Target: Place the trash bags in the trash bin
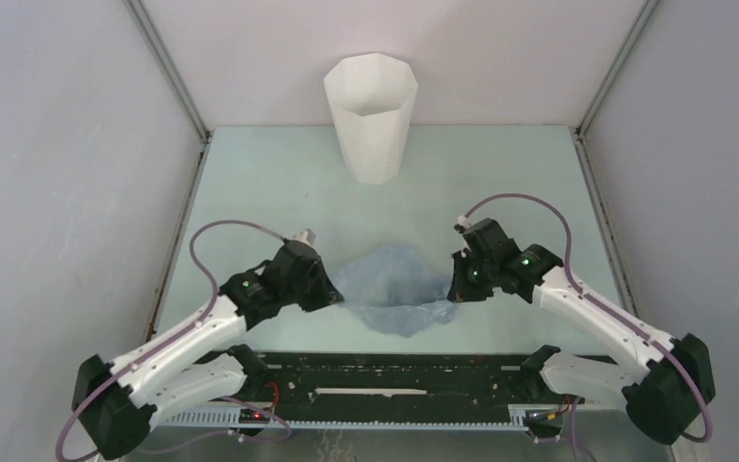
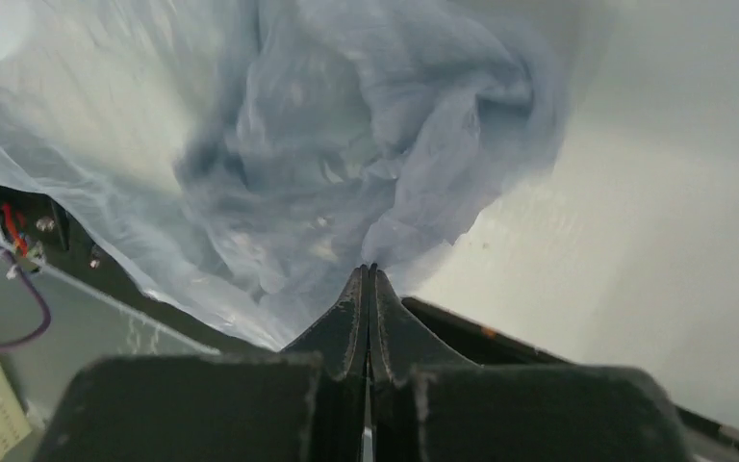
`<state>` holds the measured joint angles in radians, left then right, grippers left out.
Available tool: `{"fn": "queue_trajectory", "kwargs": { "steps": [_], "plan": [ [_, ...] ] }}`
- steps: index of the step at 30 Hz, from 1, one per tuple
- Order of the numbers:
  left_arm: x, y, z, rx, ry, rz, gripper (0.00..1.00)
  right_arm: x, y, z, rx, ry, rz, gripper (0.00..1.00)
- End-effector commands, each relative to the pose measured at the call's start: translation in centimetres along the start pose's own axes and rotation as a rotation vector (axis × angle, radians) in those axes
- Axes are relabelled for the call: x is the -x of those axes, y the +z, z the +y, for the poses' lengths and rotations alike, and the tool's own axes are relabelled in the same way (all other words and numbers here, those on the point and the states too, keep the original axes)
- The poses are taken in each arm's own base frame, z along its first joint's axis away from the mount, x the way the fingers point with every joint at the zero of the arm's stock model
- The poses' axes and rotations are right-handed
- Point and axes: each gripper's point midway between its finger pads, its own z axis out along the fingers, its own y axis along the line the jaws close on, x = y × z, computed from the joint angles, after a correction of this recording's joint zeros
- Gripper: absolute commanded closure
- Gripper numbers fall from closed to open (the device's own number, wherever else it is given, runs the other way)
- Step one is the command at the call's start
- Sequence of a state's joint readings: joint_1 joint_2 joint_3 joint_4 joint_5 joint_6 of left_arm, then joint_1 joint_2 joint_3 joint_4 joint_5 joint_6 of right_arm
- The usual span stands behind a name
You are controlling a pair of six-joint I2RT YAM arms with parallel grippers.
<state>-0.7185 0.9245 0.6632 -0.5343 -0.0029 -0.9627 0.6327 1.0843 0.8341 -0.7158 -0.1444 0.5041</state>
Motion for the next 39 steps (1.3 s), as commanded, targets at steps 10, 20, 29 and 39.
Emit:
{"fn": "queue_trajectory", "kwargs": {
  "steps": [10, 20, 29, 39],
  "plan": [
    [4.5, -7.4, -11.4, -0.533, 0.101, -0.192, 1.00, 2.8, -6.1, 5.8, 0.282, 0.016, -0.091, 0.58],
    [1.1, -2.3, -5.9, -0.348, 0.032, -0.072, 1.00, 2.4, -2.0, 1.4, 0.128, 0.191, -0.085, 0.20],
    [-0.2, -1.4, -3.9, -0.314, -0.038, -0.051, 1.00, 4.4, 3.1, 1.3, 0.122, 0.166, -0.052, 0.21],
    [-2.2, -0.2, -1.7, -0.270, -0.053, -0.001, 1.00, 9.1, 4.8, 1.0, -0.068, -0.104, -0.128, 0.20]
  ]
}}
